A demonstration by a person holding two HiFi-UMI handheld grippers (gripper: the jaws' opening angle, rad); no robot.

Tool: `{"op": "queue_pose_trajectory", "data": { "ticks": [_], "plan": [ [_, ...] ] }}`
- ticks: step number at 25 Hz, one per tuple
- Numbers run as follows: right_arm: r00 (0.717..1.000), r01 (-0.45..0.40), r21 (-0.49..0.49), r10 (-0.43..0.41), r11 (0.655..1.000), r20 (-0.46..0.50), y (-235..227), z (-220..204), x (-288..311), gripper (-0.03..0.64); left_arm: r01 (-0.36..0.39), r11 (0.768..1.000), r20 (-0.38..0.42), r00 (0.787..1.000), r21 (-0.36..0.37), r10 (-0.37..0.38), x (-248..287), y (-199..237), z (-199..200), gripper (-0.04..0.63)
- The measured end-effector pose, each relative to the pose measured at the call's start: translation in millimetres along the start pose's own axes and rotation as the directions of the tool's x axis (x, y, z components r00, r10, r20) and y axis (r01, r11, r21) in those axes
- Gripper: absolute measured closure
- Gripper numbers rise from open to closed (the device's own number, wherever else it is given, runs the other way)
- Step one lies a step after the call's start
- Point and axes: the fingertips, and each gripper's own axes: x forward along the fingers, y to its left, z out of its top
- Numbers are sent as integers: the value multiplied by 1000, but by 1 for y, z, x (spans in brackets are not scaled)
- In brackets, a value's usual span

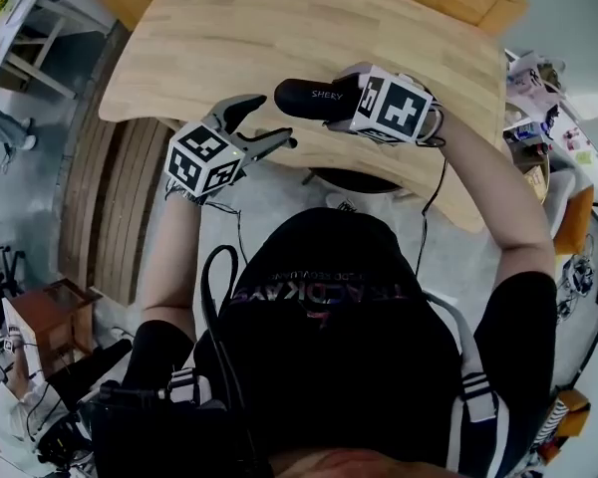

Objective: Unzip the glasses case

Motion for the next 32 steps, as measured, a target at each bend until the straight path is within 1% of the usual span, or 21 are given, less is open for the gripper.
{"op": "queue_pose_trajectory", "data": {
  "ticks": [2,3,5,6,8,11,13,15,16,17,18,20,23,26,29,31,32],
  "plan": [
    [999,-30,-42,30,999,14,9,2,-4,279,52,999,25,998,6,-52,-1,-6,11,252],
    [999,-40,-60,41,997,14,13,2,-5,279,81,997,24,996,21,-81,1,-12,16,245],
    [998,-61,-92,62,994,12,20,4,-6,279,126,989,-1,992,71,-126,6,-24,20,232],
    [997,-72,-107,73,992,11,24,5,-6,279,138,985,-20,990,101,-137,10,-28,20,215],
    [995,-97,-136,99,986,9,32,7,-5,279,157,977,-46,987,145,-152,17,-34,20,213],
    [992,-121,-194,125,973,7,47,10,-7,279,214,964,-59,977,158,-207,24,-49,19,213],
    [991,-128,-248,133,960,4,54,10,-10,279,259,952,-67,966,165,-251,26,-63,19,213],
    [989,-140,-281,147,950,3,60,11,-12,279,294,939,-76,956,180,-284,27,-73,18,215],
    [989,-142,-292,148,946,-1,62,11,-12,279,304,934,-83,953,190,-293,28,-77,17,221],
    [989,-141,-301,146,943,-6,63,11,-11,279,308,931,-90,951,199,-295,28,-79,16,244],
    [990,-140,-305,144,942,-10,63,11,-11,278,306,930,-94,952,203,-293,27,-80,15,245],
    [989,-143,-303,147,942,-8,65,12,-10,273,300,933,-88,954,198,-288,25,-79,14,249],
    [990,-126,-310,139,942,20,62,15,-13,273,286,943,-63,958,167,-280,23,-77,16,249],
    [990,-69,-293,102,954,97,53,22,-22,264,274,956,-3,961,109,-275,18,-71,24,249],
    [977,-17,-261,71,965,199,49,33,-37,261,280,958,67,956,59,-284,8,-68,35,250],
    [967,40,-261,28,965,251,44,39,-47,261,277,960,91,956,44,-280,1,-64,40,250],
    [962,81,-260,-7,962,273,39,41,-52,261,267,963,96,958,39,-270,-2,-61,42,250]
  ]
}}
